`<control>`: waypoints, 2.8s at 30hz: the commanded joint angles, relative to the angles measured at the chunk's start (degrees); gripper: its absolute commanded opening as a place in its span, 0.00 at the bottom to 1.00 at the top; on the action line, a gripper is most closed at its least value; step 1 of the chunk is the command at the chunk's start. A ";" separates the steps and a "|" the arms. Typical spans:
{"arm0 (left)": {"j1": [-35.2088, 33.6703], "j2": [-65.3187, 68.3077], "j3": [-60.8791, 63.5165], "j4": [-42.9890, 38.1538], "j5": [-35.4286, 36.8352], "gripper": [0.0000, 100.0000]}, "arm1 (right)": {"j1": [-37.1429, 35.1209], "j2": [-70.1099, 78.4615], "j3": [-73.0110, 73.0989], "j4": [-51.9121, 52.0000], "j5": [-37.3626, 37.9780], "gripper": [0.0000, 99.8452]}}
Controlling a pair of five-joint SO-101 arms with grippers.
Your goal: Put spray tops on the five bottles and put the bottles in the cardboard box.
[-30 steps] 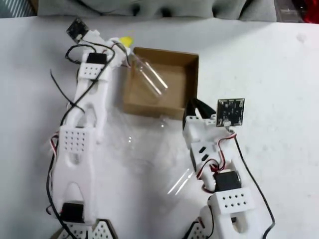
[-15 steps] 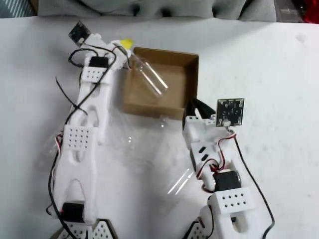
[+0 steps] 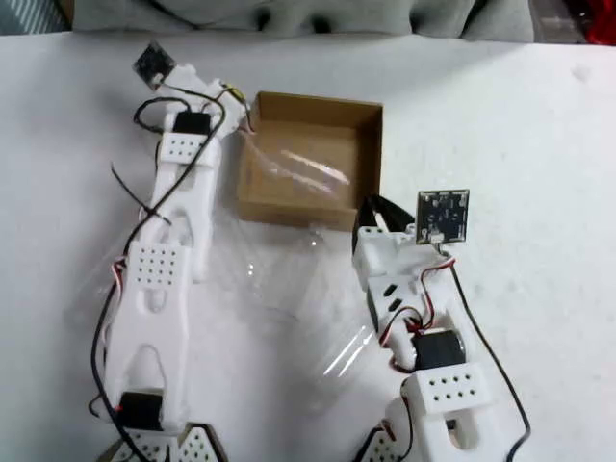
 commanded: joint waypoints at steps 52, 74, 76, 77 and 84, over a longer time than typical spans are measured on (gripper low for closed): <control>-3.82 -44.97 13.71 50.02 -35.08 0.02 | -5.93 20.00 -19.69 19.74 11.34 0.02; -2.95 -75.12 76.31 19.16 -39.82 0.02 | -3.12 70.64 -82.81 55.43 44.04 0.19; -2.95 -75.56 79.74 14.95 -39.82 0.02 | -3.38 75.82 -87.12 56.31 48.35 0.19; -2.95 -75.65 81.23 13.01 -39.82 0.02 | -3.74 78.29 -89.58 57.01 50.29 0.19; -3.30 -75.65 87.30 5.10 -39.82 0.02 | -3.38 94.37 -109.71 66.33 64.70 0.19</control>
